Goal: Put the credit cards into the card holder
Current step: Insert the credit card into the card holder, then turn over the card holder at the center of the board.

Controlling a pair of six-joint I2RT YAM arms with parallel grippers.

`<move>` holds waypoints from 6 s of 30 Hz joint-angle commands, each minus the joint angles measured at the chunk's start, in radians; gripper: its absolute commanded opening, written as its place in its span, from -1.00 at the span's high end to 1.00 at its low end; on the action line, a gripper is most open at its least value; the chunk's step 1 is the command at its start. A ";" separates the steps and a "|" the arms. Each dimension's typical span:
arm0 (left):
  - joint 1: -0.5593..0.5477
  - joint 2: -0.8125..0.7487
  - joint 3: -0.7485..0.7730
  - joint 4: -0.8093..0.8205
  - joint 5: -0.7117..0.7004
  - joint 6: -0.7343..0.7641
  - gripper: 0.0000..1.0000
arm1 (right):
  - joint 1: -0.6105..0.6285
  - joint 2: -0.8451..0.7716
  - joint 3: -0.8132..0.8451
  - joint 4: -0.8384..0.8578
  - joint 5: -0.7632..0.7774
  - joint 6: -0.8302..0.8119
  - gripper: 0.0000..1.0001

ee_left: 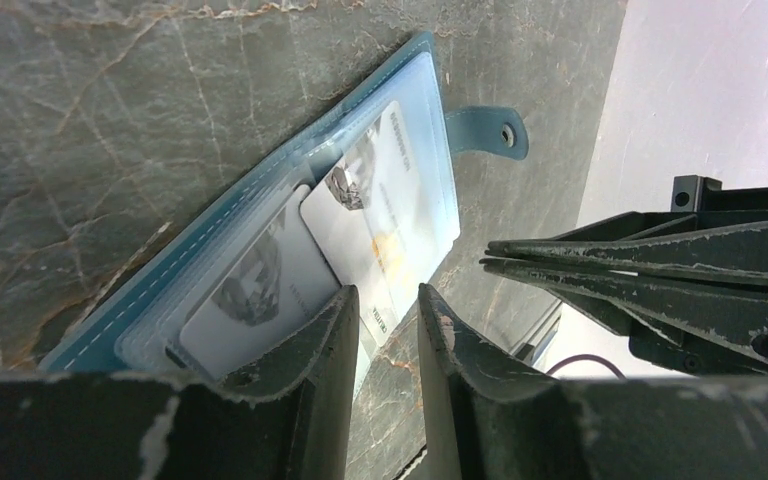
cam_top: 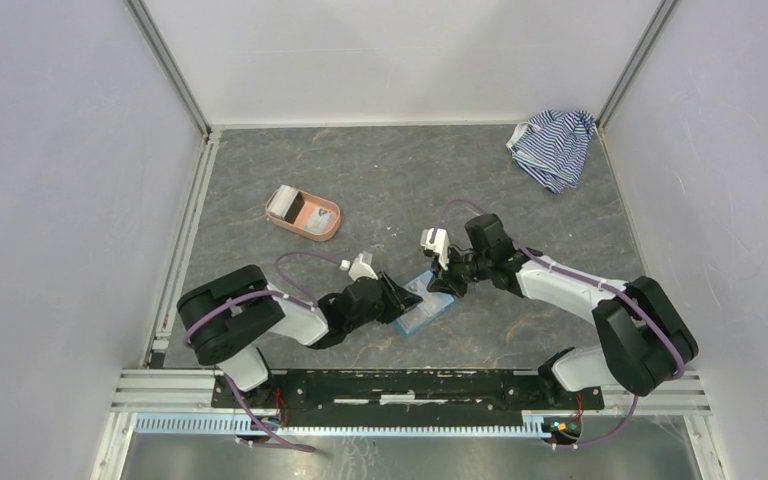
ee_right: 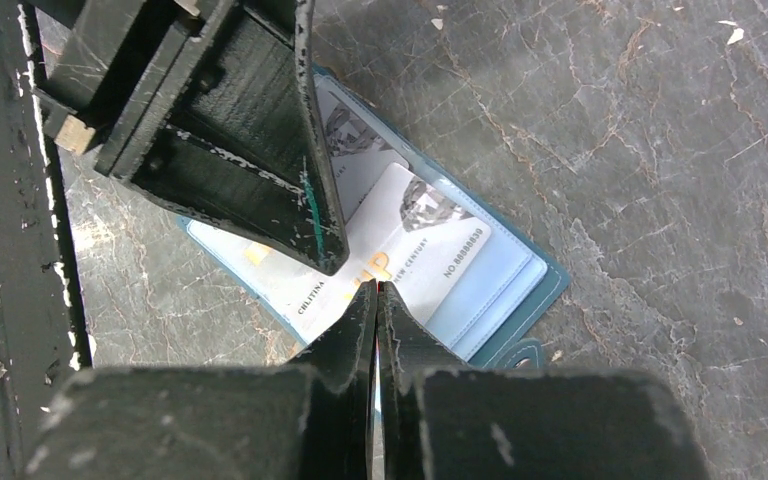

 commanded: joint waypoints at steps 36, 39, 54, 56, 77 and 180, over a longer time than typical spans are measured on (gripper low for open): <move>0.062 0.060 0.089 -0.073 0.049 0.161 0.26 | -0.086 0.050 0.071 -0.039 -0.045 0.034 0.69; 0.064 0.050 0.082 -0.063 0.050 0.170 0.26 | -0.093 0.064 0.077 -0.047 -0.056 0.038 0.65; 0.071 0.022 0.050 0.011 0.077 0.210 0.24 | -0.137 0.095 0.085 -0.053 -0.094 0.061 0.50; 0.071 0.010 0.046 0.013 0.076 0.219 0.24 | -0.144 0.099 0.086 -0.055 -0.105 0.062 0.49; 0.076 -0.190 -0.025 -0.006 0.033 0.328 0.19 | -0.166 0.134 0.066 -0.015 -0.274 0.134 0.43; 0.103 -0.002 -0.114 0.357 0.186 0.161 -0.35 | -0.168 0.248 0.057 0.076 -0.454 0.353 0.13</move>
